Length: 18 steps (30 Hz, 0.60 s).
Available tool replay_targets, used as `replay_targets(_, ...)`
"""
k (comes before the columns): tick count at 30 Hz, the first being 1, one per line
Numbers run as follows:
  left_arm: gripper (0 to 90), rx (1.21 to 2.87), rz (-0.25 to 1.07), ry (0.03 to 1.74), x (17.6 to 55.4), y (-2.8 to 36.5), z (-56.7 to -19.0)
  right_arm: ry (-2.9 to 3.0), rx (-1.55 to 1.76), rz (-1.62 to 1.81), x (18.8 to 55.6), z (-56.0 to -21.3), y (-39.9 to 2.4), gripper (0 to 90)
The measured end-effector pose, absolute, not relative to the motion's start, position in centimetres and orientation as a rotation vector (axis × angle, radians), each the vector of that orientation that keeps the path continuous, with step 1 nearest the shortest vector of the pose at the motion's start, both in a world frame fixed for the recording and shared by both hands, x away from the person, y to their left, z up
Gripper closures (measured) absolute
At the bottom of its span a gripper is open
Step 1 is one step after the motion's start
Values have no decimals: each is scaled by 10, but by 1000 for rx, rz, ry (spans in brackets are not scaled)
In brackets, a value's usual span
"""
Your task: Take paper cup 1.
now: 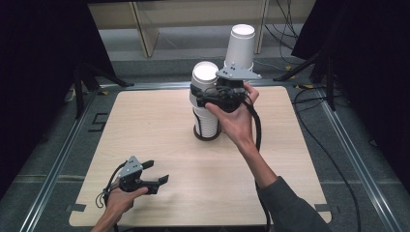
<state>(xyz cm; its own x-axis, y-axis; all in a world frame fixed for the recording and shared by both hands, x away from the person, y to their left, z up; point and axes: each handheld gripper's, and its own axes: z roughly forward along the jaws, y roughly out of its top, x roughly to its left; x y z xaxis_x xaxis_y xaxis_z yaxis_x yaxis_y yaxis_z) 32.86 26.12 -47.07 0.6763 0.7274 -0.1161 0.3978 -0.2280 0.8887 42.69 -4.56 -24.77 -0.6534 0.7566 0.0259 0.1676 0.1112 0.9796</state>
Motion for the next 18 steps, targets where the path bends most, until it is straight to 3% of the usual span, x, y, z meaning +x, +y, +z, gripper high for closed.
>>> replay_targets(18, 147, 1837, 385, 895, 330, 262, -471, 2008, 934, 1621, 412, -311, -59, 196)
